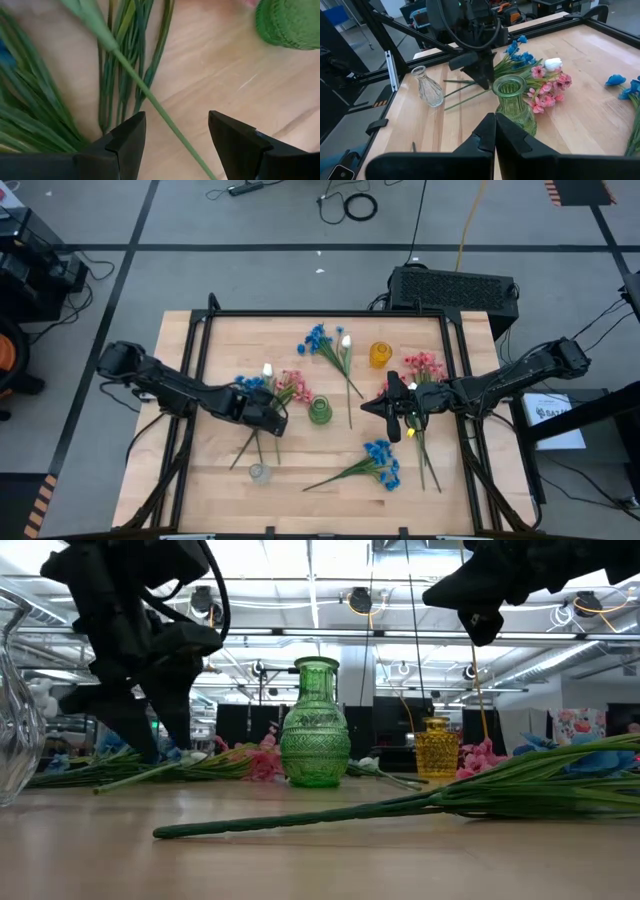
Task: Sort flowers into vase by color
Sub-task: Put the left white flower into the green vase
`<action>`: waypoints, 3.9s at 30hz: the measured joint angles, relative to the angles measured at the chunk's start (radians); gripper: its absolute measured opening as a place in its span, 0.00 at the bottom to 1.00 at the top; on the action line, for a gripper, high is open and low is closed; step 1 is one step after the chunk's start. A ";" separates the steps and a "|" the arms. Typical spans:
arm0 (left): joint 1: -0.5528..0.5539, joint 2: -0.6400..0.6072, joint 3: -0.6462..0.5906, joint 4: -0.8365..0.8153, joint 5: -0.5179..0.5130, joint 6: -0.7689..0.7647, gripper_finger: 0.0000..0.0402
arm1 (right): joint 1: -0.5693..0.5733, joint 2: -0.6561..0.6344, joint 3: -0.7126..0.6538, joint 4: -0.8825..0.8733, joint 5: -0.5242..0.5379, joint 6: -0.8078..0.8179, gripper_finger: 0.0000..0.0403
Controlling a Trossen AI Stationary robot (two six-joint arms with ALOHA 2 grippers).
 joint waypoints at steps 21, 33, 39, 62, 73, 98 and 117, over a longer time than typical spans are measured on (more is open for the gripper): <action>0.026 0.122 0.003 0.079 0.072 -0.053 0.40 | 0.000 0.000 0.000 -0.002 0.000 -0.015 0.00; 0.034 0.114 0.000 0.063 0.070 -0.026 0.03 | 0.000 0.000 0.000 -0.003 0.000 -0.019 0.00; 0.035 0.100 0.000 0.079 0.013 -0.026 0.02 | 0.000 0.000 0.000 -0.003 0.000 -0.019 0.00; 0.034 -0.309 0.019 0.227 -0.355 0.476 0.01 | 0.000 0.000 0.000 0.003 0.000 -0.018 0.00; 0.034 -0.371 0.019 0.525 -0.352 0.973 0.01 | 0.000 0.000 0.001 0.086 0.060 -0.015 0.00; 0.024 -0.375 0.020 0.804 -0.108 1.206 0.01 | 0.000 0.116 0.001 0.532 0.055 -0.149 0.00; 0.025 -0.284 0.019 0.922 -0.027 1.206 0.01 | -0.020 0.395 0.405 0.552 0.050 -0.373 0.08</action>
